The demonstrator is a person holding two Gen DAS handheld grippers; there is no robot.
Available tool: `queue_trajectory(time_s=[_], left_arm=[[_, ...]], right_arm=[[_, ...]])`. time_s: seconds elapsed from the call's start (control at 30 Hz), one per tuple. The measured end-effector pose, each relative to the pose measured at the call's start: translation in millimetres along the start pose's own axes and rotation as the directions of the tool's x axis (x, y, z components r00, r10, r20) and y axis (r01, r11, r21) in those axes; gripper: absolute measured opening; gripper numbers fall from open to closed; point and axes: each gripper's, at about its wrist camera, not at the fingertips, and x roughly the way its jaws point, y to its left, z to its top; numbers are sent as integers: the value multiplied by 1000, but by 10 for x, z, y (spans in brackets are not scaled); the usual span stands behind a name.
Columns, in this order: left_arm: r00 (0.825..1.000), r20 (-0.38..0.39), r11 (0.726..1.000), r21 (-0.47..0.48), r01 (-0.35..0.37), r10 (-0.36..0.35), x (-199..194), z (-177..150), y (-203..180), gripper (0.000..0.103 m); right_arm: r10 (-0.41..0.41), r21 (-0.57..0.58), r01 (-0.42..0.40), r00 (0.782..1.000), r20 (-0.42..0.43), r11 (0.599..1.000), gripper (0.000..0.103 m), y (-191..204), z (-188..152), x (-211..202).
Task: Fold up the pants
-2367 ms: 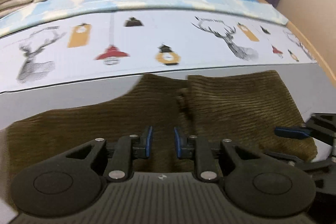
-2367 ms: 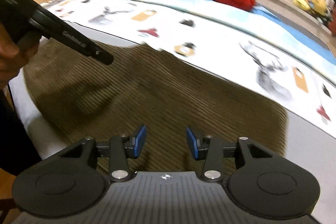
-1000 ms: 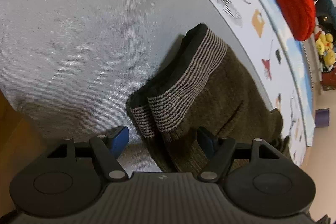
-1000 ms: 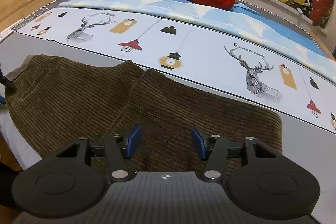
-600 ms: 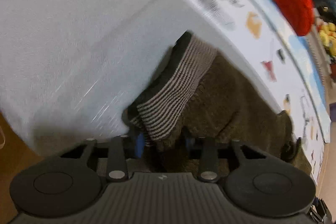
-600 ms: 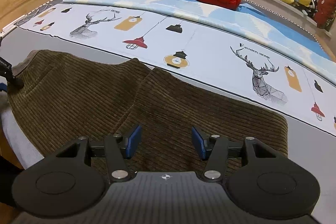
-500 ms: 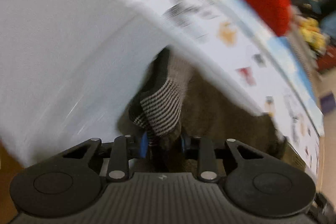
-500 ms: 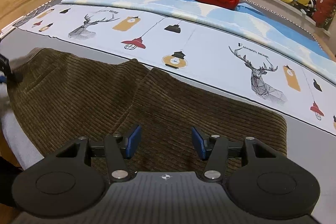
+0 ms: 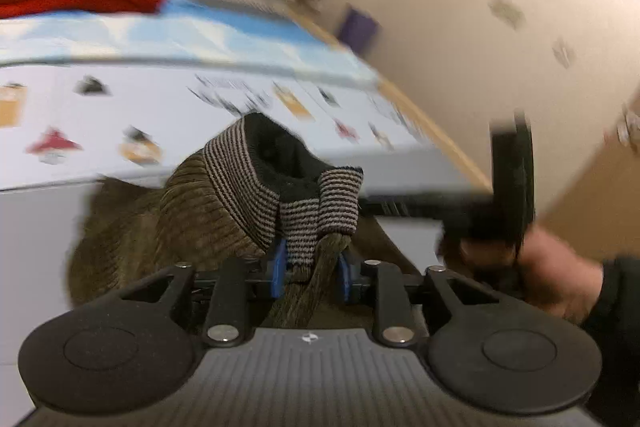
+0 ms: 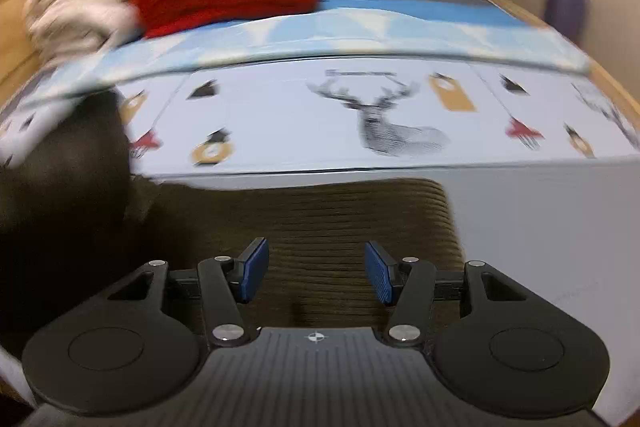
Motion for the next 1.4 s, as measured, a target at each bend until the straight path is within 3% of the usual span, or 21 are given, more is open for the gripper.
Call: queue_trajectory(time_s=[0.07, 0.17, 0.27, 0.37, 0.43, 0.53, 0.63, 0.73, 0.8, 0.87, 0.97, 1.03, 1.1, 1.23, 1.4], left_arm=[[999, -50, 1000, 3, 2, -2, 172, -41, -74, 47], [999, -14, 998, -58, -34, 33, 174, 27, 47, 59], [994, 17, 980, -173, -101, 105, 86, 102, 329, 59], [973, -11, 931, -289, -224, 231, 23, 76, 622, 59], [955, -49, 892, -345, -292, 294, 8, 115, 855, 59], [936, -82, 863, -366, -347, 342, -23, 116, 1093, 59], [935, -83, 870, -346, -352, 346, -60, 126, 1131, 59], [931, -84, 873, -324, -364, 356, -90, 97, 1128, 59], [929, -91, 874, -318, -369, 359, -131, 55, 1132, 59], [929, -93, 873, -317, -369, 359, -129, 40, 1133, 59], [932, -95, 878, -315, -361, 349, -136, 30, 1124, 59], [935, -96, 882, -310, -354, 341, -116, 42, 1116, 59], [938, -97, 890, -296, -347, 334, -95, 48, 1085, 59], [938, -105, 903, -257, -346, 329, -52, 51, 1023, 59], [934, -110, 898, -257, -357, 340, -48, 39, 1030, 60]], right_arm=[[20, 61, -18, 999, -39, 998, 56, -124, -24, 42], [46, 110, -36, 995, -85, 993, 56, -206, -83, 102], [78, 129, -64, 992, -103, 990, 56, -216, -86, 140], [138, 182, -111, 980, -144, 977, 59, -226, -91, 238], [211, 246, -163, 961, -181, 956, 63, -221, -105, 316], [257, 285, -190, 941, -220, 939, 63, -131, -123, 431], [260, 347, -167, 935, -241, 923, 63, -161, -102, 534], [181, 437, -101, 973, -144, 894, 64, -357, -8, 430], [229, 483, -170, 971, -65, 859, 65, -423, 56, 337], [308, 451, -257, 950, -42, 855, 68, -353, 84, 307], [337, 297, -287, 932, -134, 911, 78, -60, 45, 366], [256, 164, -222, 939, -229, 961, 83, 110, -39, 458], [171, 98, -148, 943, -286, 984, 94, 175, -115, 549], [197, 179, -145, 928, -316, 973, 101, 99, -138, 648], [250, 237, -173, 902, -352, 956, 102, 115, -259, 791]])
